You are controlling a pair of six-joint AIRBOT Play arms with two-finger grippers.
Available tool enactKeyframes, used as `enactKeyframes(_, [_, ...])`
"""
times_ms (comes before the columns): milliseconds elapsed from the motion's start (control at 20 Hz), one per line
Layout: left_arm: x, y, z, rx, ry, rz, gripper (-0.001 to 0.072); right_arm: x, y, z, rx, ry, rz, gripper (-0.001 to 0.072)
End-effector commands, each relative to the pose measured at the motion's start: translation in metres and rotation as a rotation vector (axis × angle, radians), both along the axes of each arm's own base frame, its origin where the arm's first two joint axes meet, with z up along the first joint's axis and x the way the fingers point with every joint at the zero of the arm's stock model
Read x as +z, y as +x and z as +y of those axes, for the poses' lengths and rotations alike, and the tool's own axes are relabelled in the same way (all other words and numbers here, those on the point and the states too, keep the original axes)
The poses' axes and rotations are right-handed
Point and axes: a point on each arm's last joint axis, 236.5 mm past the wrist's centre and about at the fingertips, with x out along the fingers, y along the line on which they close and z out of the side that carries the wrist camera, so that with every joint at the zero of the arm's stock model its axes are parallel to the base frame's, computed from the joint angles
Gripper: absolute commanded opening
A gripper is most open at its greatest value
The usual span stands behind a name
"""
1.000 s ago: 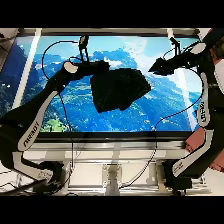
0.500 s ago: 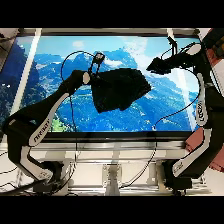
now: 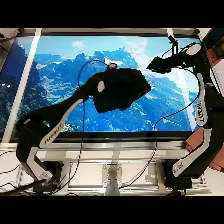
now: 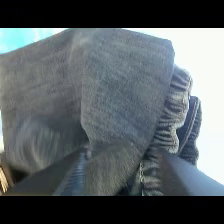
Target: Fold the clothes and pants, and hang the long-sleeved shirts on hangers.
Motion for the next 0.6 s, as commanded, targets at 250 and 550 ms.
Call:
enactKeyframes(250, [0.005, -0.119, -0.026, -0.310, 0.111, 0.223, 0.0025, -0.023, 0.009, -0.017, 0.006, -0.163, -0.032, 0.0573])
enactKeyframes(550, [0.042, -0.118, -0.008, -0.305, 0.103, 0.213, 0.0025, -0.063, 0.000, 0.013, 0.219, -0.342, -0.050, 0.0612])
